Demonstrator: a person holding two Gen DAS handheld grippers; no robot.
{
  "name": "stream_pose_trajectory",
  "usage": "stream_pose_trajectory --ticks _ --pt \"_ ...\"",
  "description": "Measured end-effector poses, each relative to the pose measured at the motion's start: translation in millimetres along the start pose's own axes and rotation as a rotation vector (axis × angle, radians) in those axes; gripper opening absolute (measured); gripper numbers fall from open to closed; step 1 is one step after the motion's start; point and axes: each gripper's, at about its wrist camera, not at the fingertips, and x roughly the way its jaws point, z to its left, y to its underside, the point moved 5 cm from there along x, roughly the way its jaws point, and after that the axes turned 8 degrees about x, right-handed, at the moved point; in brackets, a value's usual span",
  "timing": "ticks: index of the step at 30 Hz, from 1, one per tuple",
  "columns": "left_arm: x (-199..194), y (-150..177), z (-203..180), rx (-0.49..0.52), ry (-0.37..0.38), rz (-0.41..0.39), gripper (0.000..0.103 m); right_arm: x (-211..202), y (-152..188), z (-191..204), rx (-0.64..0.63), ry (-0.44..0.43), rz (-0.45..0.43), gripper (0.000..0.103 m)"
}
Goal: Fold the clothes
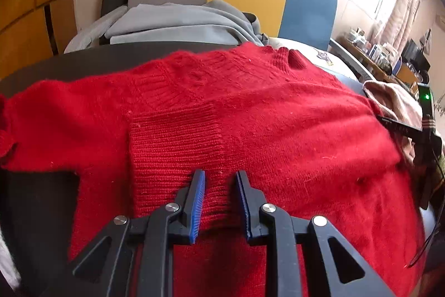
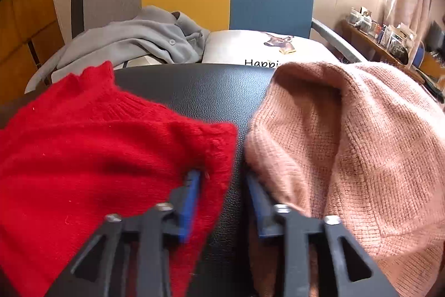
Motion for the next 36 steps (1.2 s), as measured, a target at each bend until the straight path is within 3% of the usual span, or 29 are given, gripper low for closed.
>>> stream_pose_trajectory --ticks 2,5,7,10,11,13,15,20,23,27,31,33,36 --pt "0 -6 -7 -0.027 0.008 0.028 0.023 -9 -5 -4 0.046 -0.035 0.009 0.054" --pt "-6 -21 -10 -0.057 0.028 -0.003 0.023 -44 -14 7 0.069 -0.119 -0.085 0.056" --pt "-8 -31 -19 -0.019 0.052 -0.033 0.025 -60 -10 31 0.03 -0.223 -0.08 0.061" --pt "8 -31 -23 0.022 0.013 0.018 0.025 -68 14 66 -0.075 -0.316 -0.031 0.069" --pt "19 -23 -19 0.013 -0.008 0.063 0.024 -65 25 75 -0.113 -0.327 -0.005 0.07" --pt "17 -14 -13 -0.022 0.024 0.012 0.025 -50 53 85 -0.192 -0.29 0.051 0.079" --pt "12 -7 -7 -0.061 0.056 -0.027 0.025 -44 64 83 -0.211 -0.277 0.046 0.083" --pt "3 -20 2 -0.138 0.153 -0.002 0.025 -42 64 83 -0.212 -0.332 0.086 0.092" --pt "-6 -51 5 -0.096 0.168 -0.045 0.028 -48 39 91 -0.198 -0.42 0.072 0.091" --pt "9 -106 -1 0.011 0.181 -0.058 0.035 -45 -18 109 -0.124 -0.53 0.028 0.092" --pt "45 -146 -11 0.128 0.16 -0.017 0.041 -4 -65 135 -0.145 -0.509 0.057 0.092" --pt "68 -163 -11 0.142 0.165 0.006 0.046 18 -82 148 -0.177 -0.487 0.075 0.086" --pt "100 -177 -13 0.163 0.17 0.047 0.049 43 -87 158 -0.21 -0.457 0.097 0.065"
